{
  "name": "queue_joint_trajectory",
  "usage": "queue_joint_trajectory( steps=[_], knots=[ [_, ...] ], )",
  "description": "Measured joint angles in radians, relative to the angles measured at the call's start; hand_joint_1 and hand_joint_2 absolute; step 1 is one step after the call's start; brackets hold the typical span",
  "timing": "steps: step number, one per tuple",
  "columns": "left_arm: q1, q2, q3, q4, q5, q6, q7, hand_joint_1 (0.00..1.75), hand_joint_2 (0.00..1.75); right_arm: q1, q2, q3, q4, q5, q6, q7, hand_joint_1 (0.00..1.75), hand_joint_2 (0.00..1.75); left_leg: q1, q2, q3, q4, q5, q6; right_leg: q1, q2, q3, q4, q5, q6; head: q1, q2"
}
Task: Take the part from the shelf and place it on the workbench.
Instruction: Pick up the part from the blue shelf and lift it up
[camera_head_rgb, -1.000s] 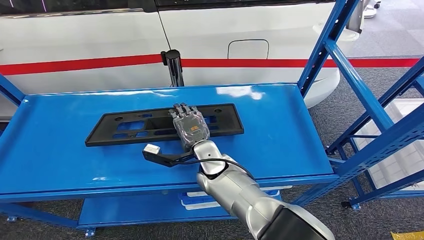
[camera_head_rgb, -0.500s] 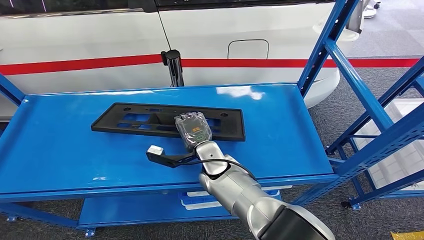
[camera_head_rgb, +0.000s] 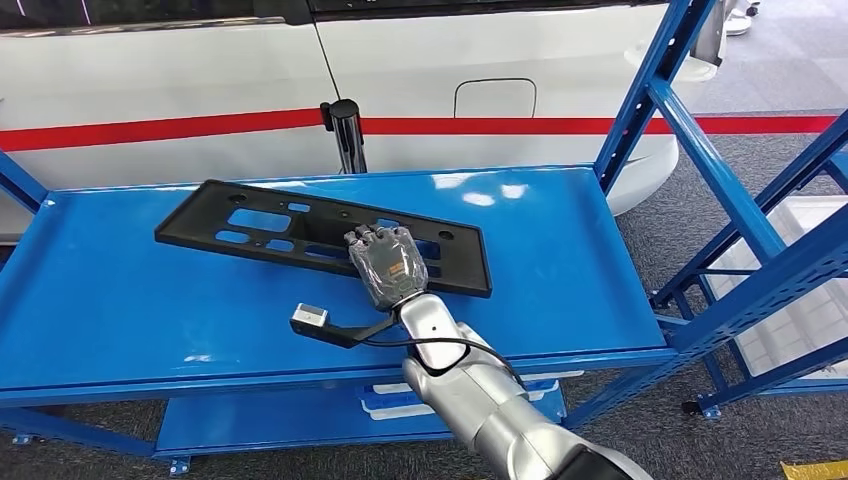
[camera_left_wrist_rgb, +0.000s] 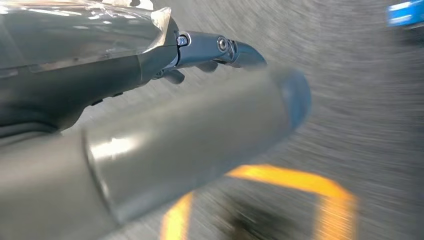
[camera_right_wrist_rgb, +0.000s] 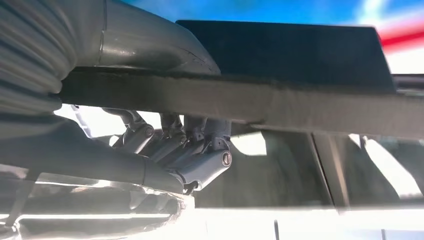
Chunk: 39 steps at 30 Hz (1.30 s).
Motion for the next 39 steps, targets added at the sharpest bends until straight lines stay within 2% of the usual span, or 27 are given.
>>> queue_joint_trajectory(
  steps=[1,2,3,4,5,6,12,19,22,26,29,33,39],
  knots=[
    [0.001,0.0,0.015,-0.003,0.027,0.065,-0.174,0.0,0.44,0.022,-0.006,-0.022,-0.032,0.034,-0.018,-0.015,1.75,1.75,0.0,0.0,0.0,0.0,0.0,0.0,0.0,0.0,0.0,0.0,0.0,0.0,0.0,0.0],
    [0.002,0.001,0.062,-0.008,0.104,0.095,-0.43,0.0,0.87,0.075,-0.017,-0.058,-0.133,0.07,-0.039,-0.055,1.75,1.75,0.0,0.0,0.0,0.0,0.0,0.0,0.0,0.0,0.0,0.0,0.0,0.0,0.0,0.0],
    [0.003,0.002,0.131,-0.013,0.189,0.1,-0.69,0.0,1.31,0.145,-0.033,-0.096,-0.301,0.08,-0.059,-0.116,1.75,1.75,0.0,0.0,-0.001,0.0,0.0,0.0,0.0,0.001,-0.001,0.0,0.0,0.0,0.0,0.0],
    [0.002,0.002,0.2,-0.017,0.271,0.072,-0.879,0.0,1.75,0.211,-0.048,-0.127,-0.471,0.073,-0.073,-0.176,1.75,1.75,0.0,0.0,-0.001,0.0,-0.001,-0.001,0.0,0.001,-0.001,0.0,0.0,0.0,0.0,0.0],
    [0.002,0.003,0.261,-0.019,0.327,0.024,-0.99,0.0,1.75,0.266,-0.061,-0.151,-0.635,0.048,-0.078,-0.229,1.75,1.75,0.0,0.0,-0.001,0.0,-0.002,-0.001,0.0,0.002,-0.002,0.0,0.0,0.0,0.0,0.0],
    [0.002,0.003,0.292,-0.019,0.335,0.009,-1.015,0.0,1.75,0.292,-0.069,-0.16,-0.741,0.02,-0.077,-0.256,1.75,1.75,0.0,0.0,-0.001,0.0,-0.002,-0.002,0.0,0.002,-0.002,0.0,0.0,0.0,0.0,0.0],
    [-0.001,0.003,0.341,-0.02,0.335,0.007,-1.018,0.0,1.75,0.337,-0.09,-0.173,-0.917,0.01,-0.075,-0.262,1.75,1.75,0.0,0.001,-0.001,0.0,-0.003,-0.003,0.0,0.003,-0.002,0.0,0.0,0.0,0.0,0.0],
    [-0.003,0.003,0.356,-0.02,0.335,0.007,-1.019,0.0,1.75,0.355,-0.099,-0.175,-0.983,0.01,-0.075,-0.263,1.75,1.75,0.0,0.001,0.0,0.0,-0.003,-0.003,0.0,0.003,-0.002,0.0,0.0,0.0,0.0,0.0],
    [-0.004,0.003,0.359,-0.02,0.333,-0.028,-1.036,0.0,1.75,0.358,-0.104,-0.176,-0.999,-0.014,-0.095,-0.282,1.75,1.75,0.0,0.0,0.0,0.0,-0.003,-0.003,0.0,0.003,-0.002,0.0,0.0,0.0,0.0,0.0],
    [-0.004,0.002,0.358,-0.02,0.304,-0.087,-1.069,0.0,1.75,0.365,-0.123,-0.173,-1.079,-0.114,-0.144,-0.329,1.75,1.75,0.0,0.0,-0.001,0.0,-0.003,-0.003,0.0,0.003,-0.002,0.0,-0.001,0.0,0.0,0.0],
    [-0.005,0.001,0.356,-0.02,0.292,-0.097,-1.052,0.0,1.75,0.367,-0.149,-0.172,-1.169,-0.209,-0.15,-0.353,1.75,1.75,0.0,0.0,-0.001,0.0,-0.003,-0.003,0.0,0.003,-0.002,0.0,-0.001,0.0,0.0,0.0],
    [-0.006,0.001,0.355,-0.02,0.3,-0.113,-0.97,0.0,1.75,0.383,-0.189,-0.171,-1.253,-0.293,-0.15,-0.38,1.75,1.75,-0.001,0.0,-0.001,0.0,-0.004,-0.002,-0.001,0.003,-0.001,0.0,-0.001,0.0,0.0,0.0],
    [-0.008,0.004,0.379,-0.02,0.345,-0.14,-0.851,0.0,1.75,0.409,-0.236,-0.143,-1.288,-0.607,-0.094,-0.494,1.75,1.75,-0.001,0.0,-0.001,0.0,-0.004,-0.001,-0.002,0.003,-0.001,0.0,0.0,0.0,0.0,0.0]
  ],
)
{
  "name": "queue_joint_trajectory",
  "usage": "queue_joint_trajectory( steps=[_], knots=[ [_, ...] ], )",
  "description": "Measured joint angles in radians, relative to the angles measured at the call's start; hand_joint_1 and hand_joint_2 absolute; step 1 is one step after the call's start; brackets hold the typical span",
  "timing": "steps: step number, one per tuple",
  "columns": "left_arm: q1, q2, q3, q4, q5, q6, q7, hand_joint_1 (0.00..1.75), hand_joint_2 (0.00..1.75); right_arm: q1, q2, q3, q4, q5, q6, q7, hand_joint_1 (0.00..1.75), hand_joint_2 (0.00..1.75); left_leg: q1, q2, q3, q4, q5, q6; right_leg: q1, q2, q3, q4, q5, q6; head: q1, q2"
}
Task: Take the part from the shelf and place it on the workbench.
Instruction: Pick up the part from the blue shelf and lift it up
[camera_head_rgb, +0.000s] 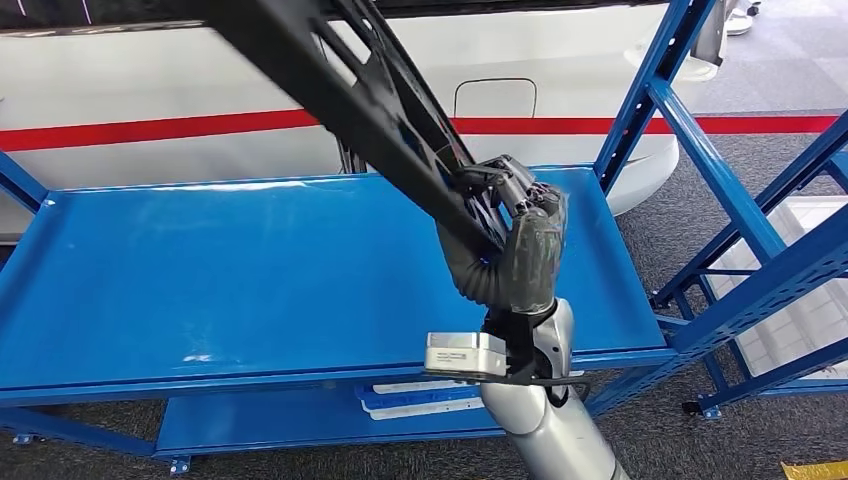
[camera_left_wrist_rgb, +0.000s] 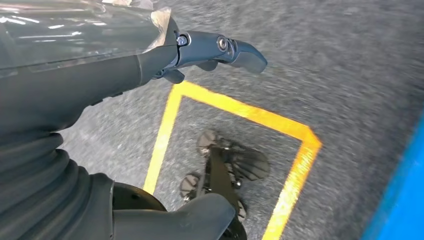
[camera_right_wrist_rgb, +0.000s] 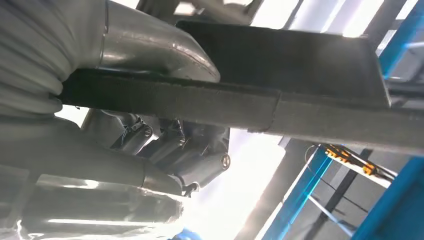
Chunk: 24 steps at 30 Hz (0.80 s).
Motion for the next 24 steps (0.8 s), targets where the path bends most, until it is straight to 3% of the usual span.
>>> queue_joint_trajectory(
  steps=[6,10,14,16,18,20,21,23,24],
  knots=[
    [0.001,0.001,0.023,0.0,-0.012,0.079,0.077,0.0,1.75,-0.033,0.0,0.038,0.072,-0.275,-0.052,-0.154,1.75,1.75,-0.001,0.0,-0.001,0.002,-0.002,0.004,-0.003,0.0,0.001,0.0,0.0,0.0,0.0,0.0],
    [0.003,0.001,0.023,0.001,-0.043,0.109,0.122,0.0,1.75,-0.048,0.008,0.052,0.105,-0.337,-0.069,-0.168,1.75,1.75,-0.004,0.0,-0.003,0.009,-0.007,0.012,-0.005,0.0,0.002,0.0,-0.002,0.005,0.0,0.0],
    [0.003,-0.001,0.021,0.003,-0.057,0.116,0.163,0.0,1.75,-0.068,0.023,0.052,0.121,-0.361,-0.076,-0.169,1.75,1.75,-0.003,0.003,0.006,-0.002,0.006,0.029,-0.003,-0.001,0.003,0.003,-0.006,0.013,0.0,0.0],
    [0.003,-0.003,0.021,0.005,-0.06,0.121,0.174,0.0,1.75,-0.077,0.026,0.052,0.124,-0.366,-0.077,-0.169,1.75,1.75,0.001,0.008,0.013,-0.018,0.016,0.039,-0.001,-0.003,-0.022,0.066,-0.048,0.009,0.001,0.0],
    [0.003,-0.004,0.02,0.007,-0.062,0.125,0.181,0.0,1.75,-0.08,0.025,0.053,0.13,-0.37,-0.077,-0.168,1.75,1.75,0.002,0.01,0.012,-0.02,0.02,0.041,-0.008,-0.004,-0.072,0.197,-0.112,0.005,0.002,0.0],
    [0.003,-0.006,0.02,0.008,-0.063,0.127,0.187,0.0,1.75,-0.08,0.024,0.053,0.137,-0.377,-0.076,-0.164,1.75,1.75,0.003,0.011,0.007,-0.018,0.022,0.038,-0.016,-0.004,-0.098,0.277,-0.139,0.016,0.002,0.0],
    [0.003,-0.006,0.02,0.008,-0.063,0.127,0.188,0.0,1.75,-0.079,0.024,0.054,0.14,-0.38,-0.075,-0.162,1.75,1.75,0.005,0.011,0.004,-0.016,0.024,0.035,-0.02,-0.005,-0.084,0.263,-0.131,0.028,0.002,0.0],
    [0.003,-0.008,0.02,0.008,-0.063,0.127,0.19,0.0,1.75,-0.08,0.025,0.054,0.143,-0.382,-0.074,-0.161,1.75,1.75,0.009,0.01,-0.005,-0.007,0.026,0.027,-0.031,-0.009,-0.007,0.131,-0.091,0.052,0.003,0.0],
    [0.003,-0.009,0.02,0.008,-0.063,0.127,0.19,0.0,1.75,-0.081,0.025,0.055,0.144,-0.382,-0.073,-0.161,1.75,1.75,0.011,0.009,-0.01,-0.001,0.027,0.02,-0.031,-0.009,0.03,0.073,-0.072,0.058,0.004,0.0]
  ],
)
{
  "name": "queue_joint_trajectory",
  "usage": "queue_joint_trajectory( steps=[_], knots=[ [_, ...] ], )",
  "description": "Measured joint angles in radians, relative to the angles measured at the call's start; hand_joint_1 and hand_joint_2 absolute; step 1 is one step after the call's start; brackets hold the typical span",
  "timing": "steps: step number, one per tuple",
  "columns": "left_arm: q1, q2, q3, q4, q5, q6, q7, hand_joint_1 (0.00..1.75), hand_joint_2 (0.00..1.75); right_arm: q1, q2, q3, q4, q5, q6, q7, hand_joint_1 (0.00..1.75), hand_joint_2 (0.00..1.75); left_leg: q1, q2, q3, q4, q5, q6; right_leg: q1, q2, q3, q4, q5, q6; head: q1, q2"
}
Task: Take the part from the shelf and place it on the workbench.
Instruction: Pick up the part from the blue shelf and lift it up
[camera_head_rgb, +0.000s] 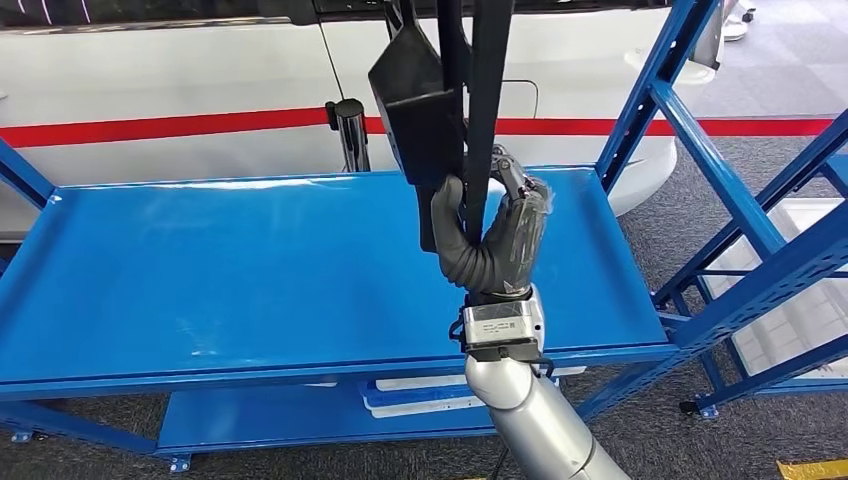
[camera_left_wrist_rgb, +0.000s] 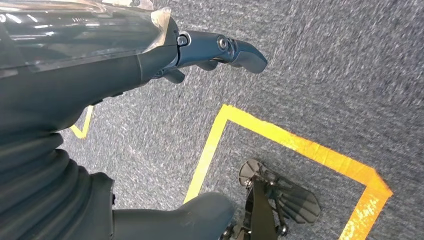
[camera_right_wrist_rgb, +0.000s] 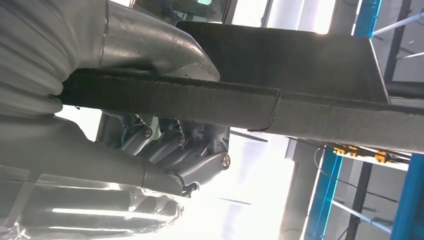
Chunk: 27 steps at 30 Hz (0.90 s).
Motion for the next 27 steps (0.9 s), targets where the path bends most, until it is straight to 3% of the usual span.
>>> queue_joint_trajectory(
  steps=[2,4,6,7,9,10,11,12,13,15,17,19,21,23,25,26,27],
  knots=[
    [0.0,-0.001,0.0,0.0,0.0,0.0,0.001,0.0,1.75,-0.002,0.001,0.001,0.002,0.0,0.001,0.0,1.75,1.75,-0.003,-0.003,-0.009,0.013,0.002,-0.014,0.005,0.004,0.029,-0.052,0.014,-0.004,0.001,0.0],
    [0.001,-0.002,0.0,0.0,-0.001,0.0,0.001,0.0,1.75,-0.004,0.002,0.001,0.004,-0.001,0.002,0.0,1.75,1.75,-0.003,-0.006,-0.015,0.017,0.008,-0.026,0.007,0.009,0.015,-0.045,0.019,-0.02,0.0,0.0],
    [0.002,-0.002,0.0,0.0,-0.001,0.0,0.001,0.0,1.75,-0.005,0.006,0.002,0.007,-0.003,0.004,0.001,1.75,1.75,0.004,-0.006,-0.029,0.037,-0.014,-0.034,0.002,0.008,0.003,-0.045,0.029,-0.042,-0.001,0.0],
    [0.002,-0.002,0.0,0.001,-0.002,-0.001,0.001,0.0,1.75,-0.005,0.01,0.003,0.008,-0.004,0.005,0.002,1.75,1.75,0.007,-0.005,-0.046,0.075,-0.049,-0.036,0.001,0.007,-0.004,-0.045,0.037,-0.054,-0.002,0.0],
    [0.002,-0.002,-0.001,0.001,-0.002,-0.004,0.001,0.0,1.75,-0.005,0.016,0.004,0.011,-0.008,0.006,0.005,1.75,1.75,0.008,-0.004,-0.091,0.206,-0.147,-0.04,0.008,0.006,-0.023,-0.045,0.051,-0.072,-0.004,0.0],
    [0.002,-0.003,-0.001,0.001,-0.003,-0.007,0.0,0.0,1.75,-0.004,0.017,0.005,0.014,-0.009,0.006,0.007,1.75,1.75,0.007,-0.004,-0.11,0.274,-0.183,-0.04,0.012,0.005,-0.032,-0.045,0.058,-0.076,-0.004,0.0],
    [0.002,-0.003,-0.001,0.001,-0.003,-0.01,-0.001,0.0,1.75,-0.003,0.018,0.005,0.016,-0.01,0.007,0.008,1.75,1.75,0.007,-0.004,-0.116,0.315,-0.199,-0.039,0.016,0.005,-0.042,-0.044,0.065,-0.078,-0.004,0.0],
    [0.002,-0.003,-0.001,0.001,-0.003,-0.013,-0.002,0.0,1.75,-0.002,0.018,0.005,0.019,-0.01,0.006,0.009,1.75,1.75,0.007,-0.004,-0.102,0.319,-0.195,-0.036,0.02,0.004,-0.05,-0.044,0.072,-0.078,-0.004,0.0],
    [0.002,-0.003,-0.001,0.001,-0.003,-0.018,-0.004,0.0,1.75,-0.001,0.018,0.005,0.02,-0.01,0.006,0.01,1.75,1.75,0.006,-0.004,-0.067,0.283,-0.176,-0.03,0.023,0.005,-0.058,-0.044,0.078,-0.078,-0.004,0.0],
    [0.001,-0.002,-0.001,0.0,-0.002,-0.027,-0.007,0.0,1.75,0.001,0.018,0.005,0.021,-0.006,0.006,0.013,1.75,1.75,-0.001,-0.004,0.042,0.138,-0.141,-0.012,0.029,0.006,-0.068,-0.044,0.091,-0.074,-0.004,0.0],
    [-0.001,-0.001,-0.001,0.0,-0.002,-0.036,-0.01,0.0,1.75,0.003,0.019,0.004,0.02,0.002,0.005,0.016,1.75,1.75,-0.01,-0.003,0.109,0.039,-0.13,-0.004,0.031,0.004,-0.071,-0.045,0.102,-0.064,-0.003,0.0],
    [-0.001,-0.001,-0.001,0.0,-0.002,-0.04,-0.012,0.0,1.75,0.006,0.021,0.004,0.018,0.009,0.005,0.017,1.75,1.75,-0.018,-0.002,0.11,0.024,-0.121,0.0,0.028,0.001,-0.071,-0.049,0.114,-0.048,-0.004,0.0],
    [-0.001,-0.001,-0.002,0.0,-0.002,-0.043,-0.012,0.0,1.75,0.01,0.022,0.004,0.016,0.015,0.005,0.019,1.75,1.75,-0.017,0.002,0.103,0.007,-0.1,0.012,0.029,-0.001,-0.081,-0.041,0.108,-0.04,-0.005,0.0],
    [-0.002,-0.001,-0.001,0.0,-0.002,-0.045,-0.012,0.0,1.75,0.016,0.021,0.005,0.013,0.021,0.005,0.022,1.75,1.75,-0.013,0.008,0.086,-0.005,-0.072,0.023,0.029,-0.001,-0.114,0.032,0.042,-0.049,-0.002,0.0],
    [-0.002,-0.002,-0.001,0.0,-0.002,-0.046,-0.011,0.0,1.75,0.026,0.019,0.005,0.012,0.026,0.005,0.023,1.75,1.75,-0.015,0.011,0.06,-0.005,-0.05,0.026,0.025,-0.001,-0.153,0.161,-0.038,-0.054,0.001,0.0],
    [-0.002,-0.002,-0.001,0.0,-0.002,-0.046,-0.011,0.0,1.75,0.033,0.017,0.005,0.012,0.027,0.005,0.025,1.75,1.75,-0.015,0.012,0.047,-0.004,-0.041,0.025,0.022,-0.001,-0.16,0.21,-0.055,-0.049,0.002,0.0],
    [-0.001,-0.002,-0.001,0.0,-0.002,-0.047,-0.01,0.0,1.75,0.04,0.016,0.004,0.011,0.028,0.005,0.027,1.75,1.75,-0.015,0.013,0.034,-0.003,-0.031,0.023,0.019,-0.001,-0.15,0.23,-0.055,-0.038,0.002,0.0]
  ],
)
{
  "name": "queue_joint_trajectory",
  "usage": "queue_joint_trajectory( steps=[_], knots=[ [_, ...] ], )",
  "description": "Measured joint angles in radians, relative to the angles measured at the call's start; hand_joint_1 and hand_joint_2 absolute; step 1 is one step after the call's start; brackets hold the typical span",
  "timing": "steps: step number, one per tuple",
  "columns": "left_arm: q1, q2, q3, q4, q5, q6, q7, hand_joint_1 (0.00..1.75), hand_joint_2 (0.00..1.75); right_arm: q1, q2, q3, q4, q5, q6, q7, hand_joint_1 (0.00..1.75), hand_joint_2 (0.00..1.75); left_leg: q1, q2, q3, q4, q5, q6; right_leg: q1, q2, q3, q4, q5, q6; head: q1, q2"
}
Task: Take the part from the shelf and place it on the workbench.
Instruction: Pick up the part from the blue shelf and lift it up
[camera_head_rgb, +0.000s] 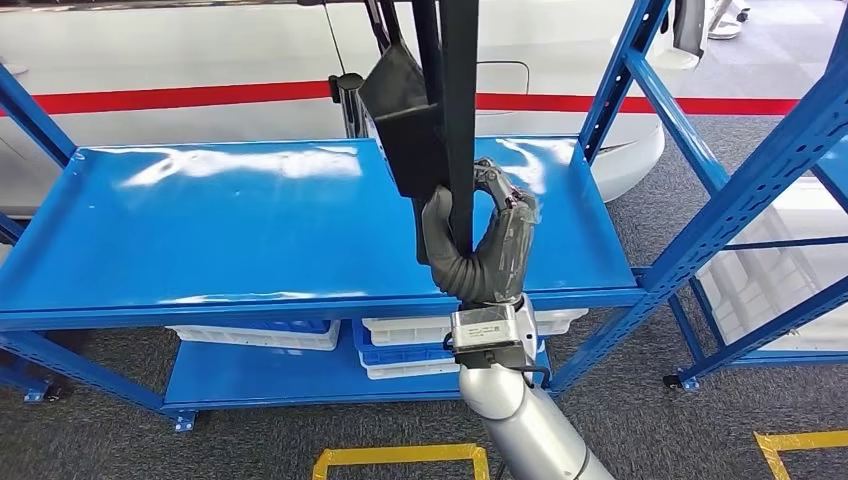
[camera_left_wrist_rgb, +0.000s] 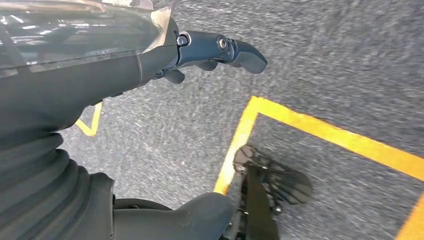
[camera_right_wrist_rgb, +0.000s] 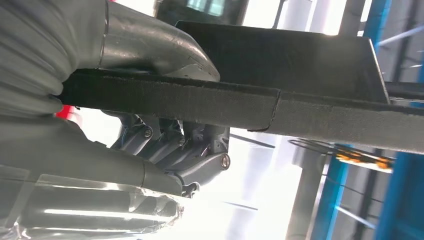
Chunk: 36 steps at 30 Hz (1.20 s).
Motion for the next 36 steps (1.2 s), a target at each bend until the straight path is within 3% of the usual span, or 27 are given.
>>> queue_joint_trajectory(
  steps=[1,3,4,6,8,9,11,13,14,15,16,17,18,20,22,24,25,27,29,30,31,33,35,36],
  knots=[
    [0.0,-0.001,0.0,0.0,0.0,-0.001,0.001,0.0,1.75,0.007,-0.001,-0.001,-0.001,0.001,0.0,0.002,1.75,1.75,0.001,0.0,-0.013,0.001,0.009,-0.003,-0.003,0.0,0.029,-0.02,0.015,0.013,0.001,0.0],
    [0.0,-0.001,0.0,0.0,0.0,-0.002,0.002,0.0,1.75,0.015,-0.003,-0.004,-0.006,0.004,0.0,0.005,1.75,1.75,0.002,0.0,-0.035,0.008,0.024,-0.013,-0.01,-0.002,0.127,-0.149,0.046,0.031,0.001,0.0],
    [0.0,-0.001,0.0,0.0,0.0,-0.002,0.002,0.0,1.75,0.018,-0.003,-0.006,-0.009,0.004,0.0,0.005,1.75,1.75,0.001,0.0,-0.044,0.012,0.03,-0.019,-0.009,-0.001,0.175,-0.218,0.049,0.032,0.001,0.0],
    [0.0,-0.001,0.0,-0.001,0.0,-0.003,0.002,0.0,1.75,0.023,-0.003,-0.008,-0.015,0.005,0.0,0.005,1.75,1.75,-0.002,0.0,-0.054,0.02,0.04,-0.032,-0.004,0.0,0.216,-0.294,0.038,0.022,0.001,0.0],
    [0.001,-0.001,0.0,0.0,0.0,-0.004,0.002,0.0,1.75,0.028,-0.003,-0.009,-0.019,0.006,0.0,0.005,1.75,1.75,0.0,-0.001,-0.058,0.021,0.047,-0.045,-0.005,0.001,0.205,-0.298,0.045,0.007,0.0,0.0],
    [0.001,-0.001,0.0,0.0,-0.001,-0.004,0.002,0.0,1.75,0.03,-0.003,-0.009,-0.021,0.008,0.0,0.005,1.75,1.75,0.003,-0.002,-0.064,0.028,0.035,-0.05,-0.009,0.001,0.201,-0.298,0.052,-0.005,-0.001,0.0],
    [0.002,-0.001,0.0,0.0,-0.003,-0.006,0.003,0.0,1.75,0.035,-0.001,-0.009,-0.025,0.016,-0.001,0.005,1.75,1.75,0.008,-0.006,-0.091,0.091,-0.043,-0.059,-0.016,-0.001,0.188,-0.299,0.072,-0.027,-0.003,0.0],
    [0.002,-0.001,0.0,0.0,-0.006,-0.014,0.002,0.0,1.75,0.045,0.0,-0.01,-0.031,0.027,-0.002,0.004,1.75,1.75,0.009,-0.01,-0.128,0.221,-0.143,-0.066,-0.012,-0.002,0.167,-0.298,0.092,-0.036,-0.004,0.0],
    [0.002,0.001,0.0,0.0,-0.007,-0.023,0.0,0.0,1.75,0.052,-0.001,-0.011,-0.032,0.033,-0.003,0.004,1.75,1.75,0.009,-0.011,-0.138,0.28,-0.166,-0.069,-0.01,-0.002,0.156,-0.297,0.1,-0.035,-0.004,0.0],
    [0.002,0.004,0.0,0.0,-0.007,-0.033,-0.003,0.0,1.75,0.06,-0.001,-0.012,-0.034,0.037,-0.003,0.004,1.75,1.75,0.01,-0.012,-0.136,0.315,-0.167,-0.069,-0.009,-0.002,0.145,-0.296,0.108,-0.034,-0.004,0.0],
    [0.003,0.009,0.0,0.0,-0.006,-0.042,-0.006,0.0,1.75,0.067,-0.003,-0.014,-0.036,0.04,-0.003,0.004,1.75,1.75,0.01,-0.012,-0.115,0.311,-0.149,-0.069,-0.008,-0.002,0.135,-0.295,0.115,-0.031,-0.004,0.0],
    [0.003,0.013,0.0,0.0,-0.004,-0.049,-0.008,0.0,1.75,0.072,-0.004,-0.015,-0.038,0.042,-0.003,0.004,1.75,1.75,0.01,-0.012,-0.075,0.27,-0.122,-0.067,-0.008,-0.002,0.127,-0.294,0.122,-0.029,-0.004,0.0],
    [0.002,0.018,0.0,0.0,-0.002,-0.054,-0.009,0.0,1.75,0.076,-0.005,-0.016,-0.041,0.043,-0.003,0.004,1.75,1.75,0.01,-0.014,-0.02,0.2,-0.1,-0.063,-0.008,-0.002,0.12,-0.292,0.127,-0.025,-0.005,0.0],
    [0.002,0.024,0.0,0.0,0.001,-0.058,-0.01,0.0,1.75,0.078,-0.006,-0.018,-0.047,0.043,-0.002,0.004,1.75,1.75,0.007,-0.017,0.076,0.062,-0.09,-0.055,-0.004,-0.001,0.111,-0.288,0.138,-0.014,-0.004,0.0],
    [0.002,0.028,0.0,0.0,0.003,-0.06,-0.012,0.0,1.75,0.077,-0.006,-0.02,-0.051,0.039,0.002,0.004,1.75,1.75,0.0,-0.019,0.104,0.01,-0.096,-0.045,-0.002,-0.002,0.107,-0.289,0.151,0.001,-0.004,0.0],
    [0.003,0.03,0.0,0.0,0.006,-0.06,-0.014,0.0,1.75,0.076,-0.006,-0.022,-0.051,0.034,0.007,0.005,1.75,1.75,-0.002,-0.015,0.091,0.004,-0.081,-0.028,-0.001,-0.003,0.099,-0.285,0.154,0.012,-0.004,0.0],
    [0.003,0.03,0.0,0.0,0.008,-0.06,-0.014,0.0,1.75,0.075,-0.007,-0.023,-0.051,0.033,0.009,0.005,1.75,1.75,-0.002,-0.012,0.082,0.001,-0.07,-0.017,-0.001,-0.003,0.089,-0.268,0.135,0.011,-0.003,0.0],
    [0.004,0.031,0.0,0.001,0.011,-0.06,-0.014,0.0,1.75,0.073,-0.008,-0.026,-0.051,0.029,0.013,0.005,1.75,1.75,-0.003,-0.007,0.059,-0.001,-0.047,0.0,-0.001,-0.004,0.054,-0.18,0.056,-0.002,0.001,0.0],
    [0.004,0.032,0.0,0.001,0.012,-0.059,-0.014,0.0,1.75,0.073,-0.01,-0.029,-0.05,0.019,0.017,0.003,1.75,1.75,-0.005,-0.005,0.026,0.0,-0.023,0.006,0.0,-0.004,0.024,-0.05,-0.014,-0.008,0.004,0.0],
    [0.004,0.032,0.0,0.001,0.013,-0.057,-0.014,0.0,1.75,0.073,-0.01,-0.031,-0.048,0.012,0.02,0.002,1.75,1.75,-0.007,-0.004,0.009,0.001,-0.011,0.006,0.0,-0.004,0.026,-0.01,-0.018,-0.001,0.004,0.0],
    [0.004,0.032,0.0,0.001,0.014,-0.055,-0.014,0.0,1.75,0.072,-0.011,-0.033,-0.046,0.005,0.023,-0.001,1.75,1.75,-0.008,-0.004,-0.007,0.002,0.002,0.004,0.0,-0.004,0.043,-0.002,-0.002,0.01,0.004,0.0],
    [0.004,0.032,0.0,0.001,0.018,-0.049,-0.014,0.0,1.75,0.07,-0.01,-0.035,-0.041,-0.007,0.031,-0.006,1.75,1.75,-0.008,-0.003,-0.035,0.006,0.022,-0.001,0.001,-0.004,0.128,-0.095,0.045,0.024,0.004,0.0],
    [0.004,0.032,0.001,0.001,0.021,-0.046,-0.014,0.0,1.75,0.067,-0.007,-0.037,-0.037,-0.014,0.036,-0.012,1.75,1.75,-0.012,-0.004,-0.053,0.013,0.037,-0.01,0.006,-0.004,0.228,-0.244,0.043,0.017,0.003,0.0],
    [0.004,0.032,0.001,0.001,0.023,-0.044,-0.015,0.0,1.75,0.065,-0.003,-0.038,-0.036,-0.016,0.037,-0.016,1.75,1.75,-0.013,-0.004,-0.059,0.016,0.045,-0.015,0.009,-0.003,0.256,-0.294,0.03,0.011,0.002,0.0]
  ],
)
